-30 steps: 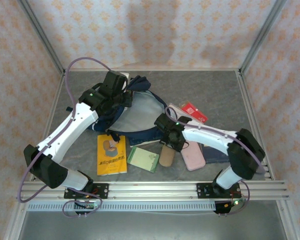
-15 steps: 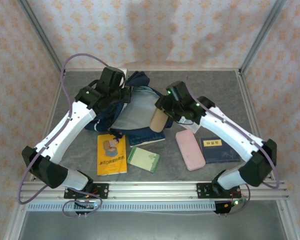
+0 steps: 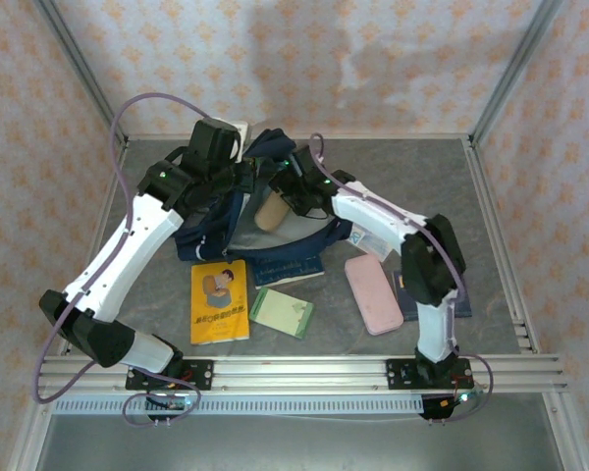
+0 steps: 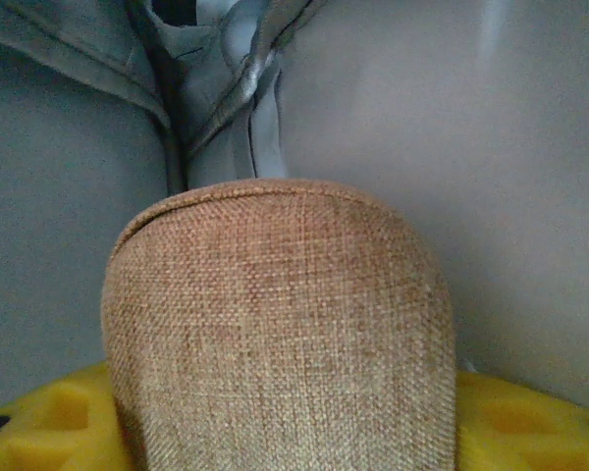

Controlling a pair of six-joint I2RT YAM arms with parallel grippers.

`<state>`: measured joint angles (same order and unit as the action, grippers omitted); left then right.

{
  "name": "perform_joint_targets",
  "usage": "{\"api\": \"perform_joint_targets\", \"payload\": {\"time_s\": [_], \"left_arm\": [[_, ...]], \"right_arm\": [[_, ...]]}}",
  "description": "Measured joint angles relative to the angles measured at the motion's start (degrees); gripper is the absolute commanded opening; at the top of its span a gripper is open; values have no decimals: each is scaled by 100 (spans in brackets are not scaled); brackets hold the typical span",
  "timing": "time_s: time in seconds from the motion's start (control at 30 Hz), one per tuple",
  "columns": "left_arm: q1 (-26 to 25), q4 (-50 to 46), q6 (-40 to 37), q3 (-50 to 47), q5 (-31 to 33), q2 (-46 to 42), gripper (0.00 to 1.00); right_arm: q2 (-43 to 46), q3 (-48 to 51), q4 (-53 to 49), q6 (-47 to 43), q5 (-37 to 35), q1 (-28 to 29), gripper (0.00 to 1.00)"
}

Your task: Pack the student bag

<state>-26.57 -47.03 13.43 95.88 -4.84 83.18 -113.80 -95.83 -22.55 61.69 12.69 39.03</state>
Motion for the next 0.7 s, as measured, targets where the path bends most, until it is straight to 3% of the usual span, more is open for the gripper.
{"api": "perform_joint_targets", "payload": {"time_s": [0.2, 0.43, 0.7], "left_arm": [[0, 2, -2, 125, -181, 170, 0], [44, 0, -4, 363, -249, 328, 0], [160, 7, -48, 385, -225, 328, 0]], "right_arm": [[-852, -444, 678, 555, 118, 136, 44], [-1412, -728, 1316, 1071, 306, 245, 75], [-1436, -728, 1816, 1165, 673, 181, 80]]}}
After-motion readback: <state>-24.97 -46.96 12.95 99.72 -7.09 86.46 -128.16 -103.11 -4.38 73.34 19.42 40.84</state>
